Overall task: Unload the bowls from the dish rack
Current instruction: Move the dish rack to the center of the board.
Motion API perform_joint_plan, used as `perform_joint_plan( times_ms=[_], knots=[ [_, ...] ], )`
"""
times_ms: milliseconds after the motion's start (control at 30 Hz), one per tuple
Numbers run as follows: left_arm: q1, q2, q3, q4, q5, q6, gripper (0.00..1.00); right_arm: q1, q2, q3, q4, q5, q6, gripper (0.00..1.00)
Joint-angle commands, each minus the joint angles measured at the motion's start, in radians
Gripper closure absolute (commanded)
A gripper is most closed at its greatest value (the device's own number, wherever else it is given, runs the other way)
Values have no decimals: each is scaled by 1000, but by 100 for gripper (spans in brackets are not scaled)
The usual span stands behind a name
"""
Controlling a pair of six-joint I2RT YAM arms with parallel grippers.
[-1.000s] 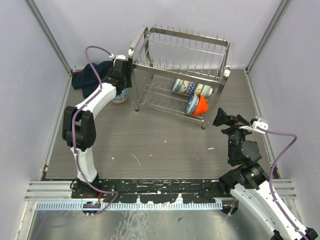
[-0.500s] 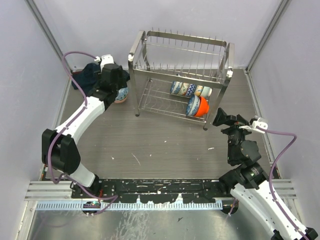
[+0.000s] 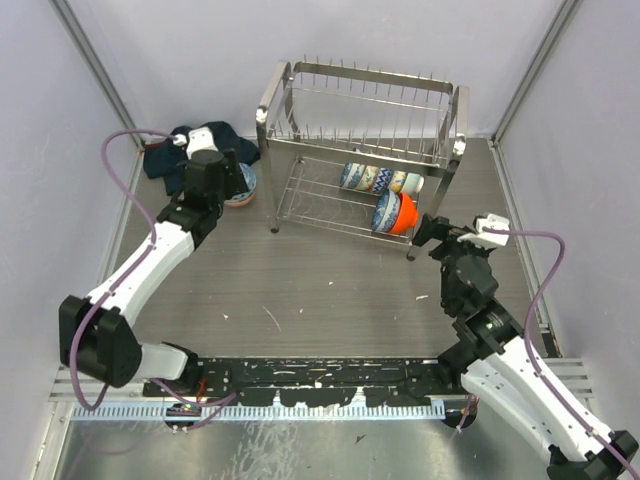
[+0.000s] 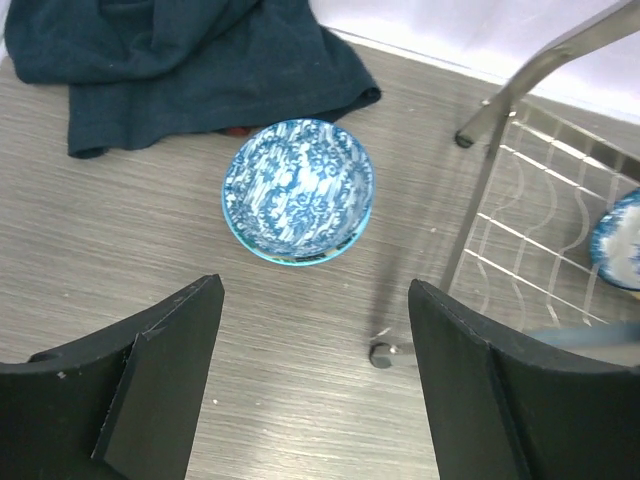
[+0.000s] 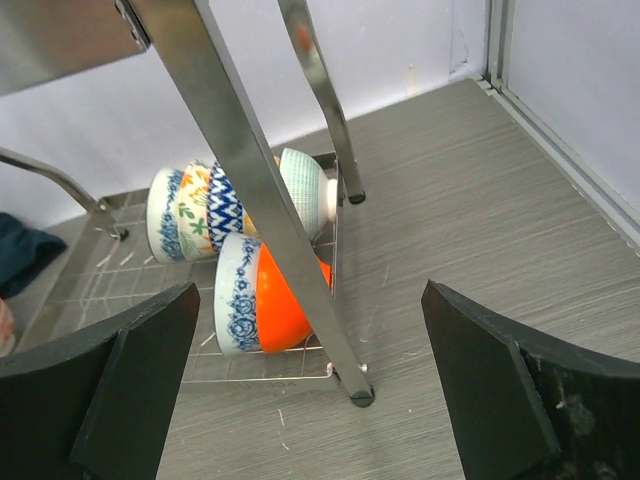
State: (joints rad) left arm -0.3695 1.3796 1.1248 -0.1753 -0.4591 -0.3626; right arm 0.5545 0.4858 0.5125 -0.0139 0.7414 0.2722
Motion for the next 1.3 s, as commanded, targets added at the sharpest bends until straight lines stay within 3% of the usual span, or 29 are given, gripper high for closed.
perform_joint_plan(
  times_ms=[0,167,433,700,1267],
  knots=[
    [-2,-99,-69,65,79,-41,17,4,86,75,10,29,-19,0],
    [-2,-159,-154,174,228,-41,16,1,165,82,44,51,-37,0],
    [-3,-34,-169,309,415,-4,15,-52,251,86,81,48,-61,0],
    [-2,25,-155,333,439,7,15,-185,312,86,82,-72,-26,0],
    [-2,165,-44,384,515,22,16,-337,423,113,144,-232,-13,0]
  ],
)
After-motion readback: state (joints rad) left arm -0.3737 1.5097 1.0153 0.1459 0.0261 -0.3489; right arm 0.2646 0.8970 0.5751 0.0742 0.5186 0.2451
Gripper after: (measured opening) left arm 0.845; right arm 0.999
